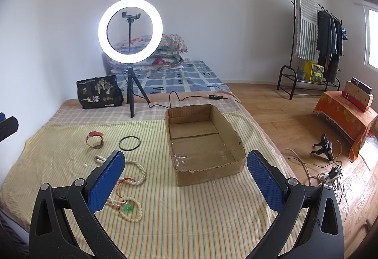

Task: Organize jewelry

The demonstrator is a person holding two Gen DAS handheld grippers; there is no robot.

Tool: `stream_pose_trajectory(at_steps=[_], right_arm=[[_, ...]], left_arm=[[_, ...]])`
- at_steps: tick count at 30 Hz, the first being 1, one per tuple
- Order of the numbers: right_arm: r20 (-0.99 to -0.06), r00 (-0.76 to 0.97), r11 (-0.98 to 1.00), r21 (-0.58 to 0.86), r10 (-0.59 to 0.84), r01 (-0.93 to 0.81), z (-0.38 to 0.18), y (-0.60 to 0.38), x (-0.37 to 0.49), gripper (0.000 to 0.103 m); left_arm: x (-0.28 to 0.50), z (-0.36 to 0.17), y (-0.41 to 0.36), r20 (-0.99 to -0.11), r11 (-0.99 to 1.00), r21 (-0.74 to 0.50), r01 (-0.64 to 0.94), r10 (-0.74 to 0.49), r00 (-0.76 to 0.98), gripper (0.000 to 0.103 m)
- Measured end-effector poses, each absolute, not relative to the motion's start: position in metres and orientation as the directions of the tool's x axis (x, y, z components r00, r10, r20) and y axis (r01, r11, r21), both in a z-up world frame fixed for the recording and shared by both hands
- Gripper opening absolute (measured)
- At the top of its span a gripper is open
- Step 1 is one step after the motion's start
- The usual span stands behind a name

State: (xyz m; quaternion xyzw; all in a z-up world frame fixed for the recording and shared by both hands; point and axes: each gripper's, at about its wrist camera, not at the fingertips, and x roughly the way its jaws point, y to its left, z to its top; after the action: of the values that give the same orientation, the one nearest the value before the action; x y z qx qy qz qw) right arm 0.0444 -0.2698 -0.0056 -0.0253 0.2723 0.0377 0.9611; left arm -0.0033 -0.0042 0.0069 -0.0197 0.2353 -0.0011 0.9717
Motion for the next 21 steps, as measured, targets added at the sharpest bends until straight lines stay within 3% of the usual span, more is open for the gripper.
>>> stream_pose_trajectory(at_steps=[21], right_arm=[[-0.532, 0.844, 0.995, -0.027, 0.067, -0.096, -0.0106, -0.2662, 0.0465, 0.103]], left_arm=[[0.0006, -0.0013, -0.0076, -0.476, 0.999, -0.035, -0.018, -0.001, 0.879, 0.103]])
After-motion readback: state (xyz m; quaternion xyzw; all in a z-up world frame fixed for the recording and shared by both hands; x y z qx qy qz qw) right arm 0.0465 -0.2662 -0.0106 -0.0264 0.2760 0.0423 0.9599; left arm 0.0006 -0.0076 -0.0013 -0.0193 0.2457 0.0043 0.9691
